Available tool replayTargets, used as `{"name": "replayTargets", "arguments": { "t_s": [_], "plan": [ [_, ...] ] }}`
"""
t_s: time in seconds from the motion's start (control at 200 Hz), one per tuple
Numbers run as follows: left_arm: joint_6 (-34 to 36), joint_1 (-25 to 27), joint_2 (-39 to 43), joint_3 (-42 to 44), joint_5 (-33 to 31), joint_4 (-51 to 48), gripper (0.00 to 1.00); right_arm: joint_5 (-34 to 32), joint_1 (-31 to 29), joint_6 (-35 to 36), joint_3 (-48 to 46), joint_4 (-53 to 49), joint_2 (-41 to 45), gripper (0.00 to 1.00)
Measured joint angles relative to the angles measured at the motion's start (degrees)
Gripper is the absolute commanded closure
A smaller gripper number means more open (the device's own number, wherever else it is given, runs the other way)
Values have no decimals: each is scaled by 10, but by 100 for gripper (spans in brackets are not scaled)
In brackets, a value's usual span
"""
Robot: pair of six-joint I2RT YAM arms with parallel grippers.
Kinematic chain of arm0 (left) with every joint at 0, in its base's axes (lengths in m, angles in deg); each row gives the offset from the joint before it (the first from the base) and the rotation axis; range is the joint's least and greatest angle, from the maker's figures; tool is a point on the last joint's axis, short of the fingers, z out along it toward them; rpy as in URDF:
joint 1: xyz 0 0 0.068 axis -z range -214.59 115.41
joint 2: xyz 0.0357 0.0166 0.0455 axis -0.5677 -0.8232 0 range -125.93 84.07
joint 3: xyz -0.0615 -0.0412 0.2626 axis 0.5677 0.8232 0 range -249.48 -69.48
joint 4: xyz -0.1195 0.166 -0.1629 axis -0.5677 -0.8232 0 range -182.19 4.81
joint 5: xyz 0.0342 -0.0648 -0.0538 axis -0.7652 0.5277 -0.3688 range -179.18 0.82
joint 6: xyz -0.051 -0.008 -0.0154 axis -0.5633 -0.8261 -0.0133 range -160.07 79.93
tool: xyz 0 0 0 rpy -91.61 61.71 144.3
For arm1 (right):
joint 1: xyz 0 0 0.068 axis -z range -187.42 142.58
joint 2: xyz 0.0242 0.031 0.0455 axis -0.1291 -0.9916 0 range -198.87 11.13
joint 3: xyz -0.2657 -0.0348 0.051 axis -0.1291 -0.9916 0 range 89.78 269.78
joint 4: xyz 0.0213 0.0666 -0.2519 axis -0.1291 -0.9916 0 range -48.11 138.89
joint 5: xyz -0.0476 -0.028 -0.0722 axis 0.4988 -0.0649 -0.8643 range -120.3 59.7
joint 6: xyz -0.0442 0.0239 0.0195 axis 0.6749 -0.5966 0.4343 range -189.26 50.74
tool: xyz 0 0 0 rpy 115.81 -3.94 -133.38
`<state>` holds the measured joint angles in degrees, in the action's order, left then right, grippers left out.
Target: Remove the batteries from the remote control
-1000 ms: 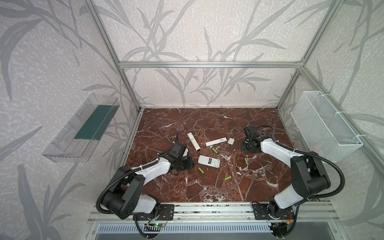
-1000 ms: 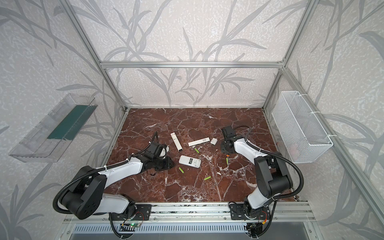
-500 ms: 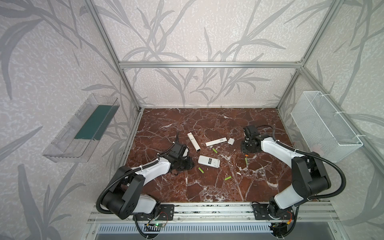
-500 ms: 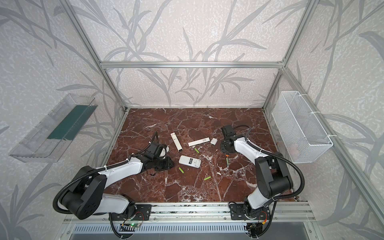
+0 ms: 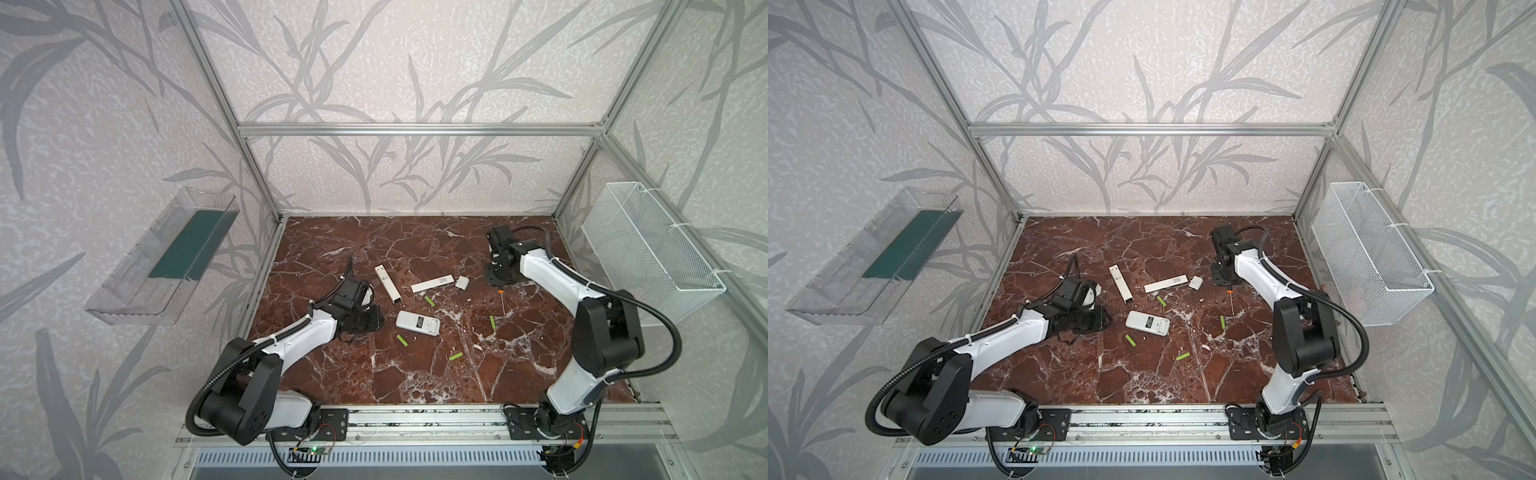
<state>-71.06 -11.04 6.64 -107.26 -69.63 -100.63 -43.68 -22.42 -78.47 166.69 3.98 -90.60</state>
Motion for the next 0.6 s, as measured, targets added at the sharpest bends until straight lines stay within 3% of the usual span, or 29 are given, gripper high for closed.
{"name": "replayTargets", "arguments": {
  "t_s": [0.245,0.43,0.6],
  "plan": [
    [4,-11,30,0,-30,-33,70,-26,45,14,12,-38,-92,87],
    [6,-15,58,0,-57,-47,70,-26,52,12,11,-35,-112,64],
    [5,-16,83,2,-73,-48,69,-28,50,11,11,-28,-126,59]
  ]
}}
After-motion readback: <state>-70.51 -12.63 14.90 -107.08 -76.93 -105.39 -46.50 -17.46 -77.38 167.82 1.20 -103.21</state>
